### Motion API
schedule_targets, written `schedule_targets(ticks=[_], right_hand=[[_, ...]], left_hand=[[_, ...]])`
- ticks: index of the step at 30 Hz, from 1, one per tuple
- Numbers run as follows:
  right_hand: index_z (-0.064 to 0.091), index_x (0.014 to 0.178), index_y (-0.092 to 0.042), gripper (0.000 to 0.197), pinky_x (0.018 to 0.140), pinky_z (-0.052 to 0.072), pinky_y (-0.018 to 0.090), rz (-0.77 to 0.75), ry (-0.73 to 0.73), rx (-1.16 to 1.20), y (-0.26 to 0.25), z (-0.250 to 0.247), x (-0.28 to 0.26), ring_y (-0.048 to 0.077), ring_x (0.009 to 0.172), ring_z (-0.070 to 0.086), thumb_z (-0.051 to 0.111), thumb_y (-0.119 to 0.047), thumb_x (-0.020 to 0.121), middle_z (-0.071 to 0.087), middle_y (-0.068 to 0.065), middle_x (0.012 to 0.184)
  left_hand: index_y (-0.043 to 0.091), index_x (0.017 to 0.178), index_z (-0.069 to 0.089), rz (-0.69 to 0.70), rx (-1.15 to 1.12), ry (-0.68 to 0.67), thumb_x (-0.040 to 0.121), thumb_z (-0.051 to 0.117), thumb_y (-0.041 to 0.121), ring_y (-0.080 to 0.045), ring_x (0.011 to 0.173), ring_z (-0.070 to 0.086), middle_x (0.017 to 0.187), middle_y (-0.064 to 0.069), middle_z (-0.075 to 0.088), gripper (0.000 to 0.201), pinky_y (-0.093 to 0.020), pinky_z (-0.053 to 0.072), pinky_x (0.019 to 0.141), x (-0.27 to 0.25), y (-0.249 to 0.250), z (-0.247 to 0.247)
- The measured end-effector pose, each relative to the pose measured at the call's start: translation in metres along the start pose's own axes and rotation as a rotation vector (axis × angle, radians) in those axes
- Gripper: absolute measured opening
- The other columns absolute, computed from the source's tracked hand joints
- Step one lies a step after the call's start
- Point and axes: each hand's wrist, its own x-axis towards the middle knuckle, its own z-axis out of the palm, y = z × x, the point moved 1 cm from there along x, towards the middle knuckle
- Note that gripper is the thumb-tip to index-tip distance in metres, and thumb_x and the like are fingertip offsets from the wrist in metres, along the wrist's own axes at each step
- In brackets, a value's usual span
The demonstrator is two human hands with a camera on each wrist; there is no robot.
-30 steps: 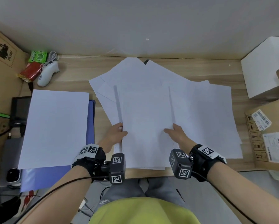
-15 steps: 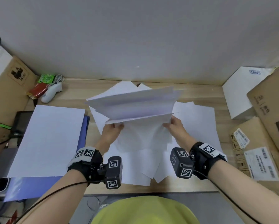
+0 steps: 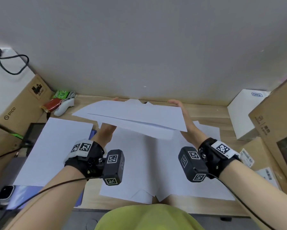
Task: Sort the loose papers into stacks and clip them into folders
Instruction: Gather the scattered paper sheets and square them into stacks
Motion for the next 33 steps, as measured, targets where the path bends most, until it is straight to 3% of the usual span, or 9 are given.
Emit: schedule_targets(ticks=[3,6,9,11,16,18,22,29,33], right_hand=[[0.044,0.127,-0.021,0.058,0.070,0.048,0.025,-0.010,0.014,0.049,0.005,-0.002,0.002,0.008,0.079,0.057,0.052,-0.032,0.072,0.055,-0.005,0.099],[0.040,0.127,-0.023,0.065,0.084,0.043,0.028,0.037,-0.021,0.056,0.020,-0.004,0.002,0.013,0.098,0.052,0.057,-0.040,0.067,0.052,-0.002,0.111],[0.030,0.136,-0.025,0.061,0.101,0.034,0.029,0.165,-0.040,-0.017,0.043,-0.004,0.013,0.012,0.116,0.043,0.056,-0.042,0.083,0.044,-0.006,0.124],[0.032,0.135,-0.027,0.045,0.112,0.027,0.036,0.200,-0.020,-0.052,0.057,-0.005,0.021,0.013,0.122,0.041,0.053,-0.032,0.095,0.045,-0.007,0.127],[0.046,0.130,-0.030,0.038,0.107,0.033,0.032,0.159,-0.010,-0.022,0.063,-0.005,0.031,0.008,0.127,0.046,0.052,-0.030,0.093,0.054,-0.011,0.134],[0.048,0.132,-0.030,0.038,0.105,0.037,0.031,0.119,-0.006,0.003,0.059,-0.002,0.035,0.008,0.125,0.050,0.049,-0.026,0.094,0.056,-0.011,0.133],[0.053,0.130,-0.020,0.035,0.101,0.045,0.033,0.076,-0.017,-0.001,0.041,0.006,0.041,0.012,0.114,0.061,0.047,-0.019,0.096,0.065,-0.006,0.124],[0.056,0.126,-0.020,0.031,0.091,0.050,0.028,0.091,-0.081,-0.003,0.066,0.005,0.028,0.014,0.110,0.063,0.048,-0.013,0.096,0.066,-0.002,0.121],[0.057,0.125,-0.023,0.029,0.095,0.046,0.029,0.260,-0.148,-0.117,0.109,0.001,0.020,0.011,0.112,0.060,0.051,-0.024,0.097,0.064,-0.008,0.122]], left_hand=[[-0.007,0.138,0.039,-0.094,-0.008,0.010,0.100,0.038,-0.006,-0.023,0.115,0.050,0.143,-0.021,0.044,0.039,-0.002,0.045,0.066,-0.002,-0.008,-0.003],[-0.005,0.137,0.043,-0.118,0.013,0.000,0.100,0.040,-0.002,-0.014,0.106,0.044,0.133,-0.015,0.050,0.037,0.000,0.041,0.056,-0.007,-0.016,-0.003],[0.015,0.116,0.059,-0.126,0.069,0.041,0.100,0.048,0.016,-0.015,0.102,0.044,0.113,-0.005,0.054,0.019,-0.016,0.040,0.070,0.000,-0.015,0.007],[0.011,0.099,0.057,-0.109,0.077,0.046,0.094,0.053,0.024,-0.020,0.098,0.047,0.113,-0.015,0.057,0.014,-0.024,0.034,0.073,0.002,-0.013,0.015],[0.025,0.119,0.047,-0.091,0.032,0.077,0.098,0.043,0.013,-0.012,0.103,0.048,0.112,0.007,0.054,0.025,-0.027,0.032,0.085,-0.006,0.003,0.022],[0.024,0.127,0.050,-0.063,-0.001,0.062,0.098,0.042,0.015,-0.012,0.106,0.052,0.117,0.008,0.058,0.032,-0.024,0.037,0.081,-0.004,0.008,0.024],[0.023,0.121,0.058,-0.037,-0.062,0.076,0.094,0.042,0.016,-0.015,0.104,0.061,0.114,0.005,0.066,0.032,-0.025,0.046,0.075,0.003,0.015,0.024],[0.021,0.124,0.055,-0.059,-0.091,0.109,0.094,0.045,0.010,-0.010,0.096,0.060,0.106,0.008,0.065,0.033,-0.023,0.045,0.072,-0.007,-0.019,0.023],[0.022,0.131,0.052,-0.189,-0.022,0.053,0.098,0.044,0.018,-0.016,0.109,0.056,0.119,0.006,0.061,0.033,-0.030,0.043,0.092,-0.012,-0.062,0.022]])
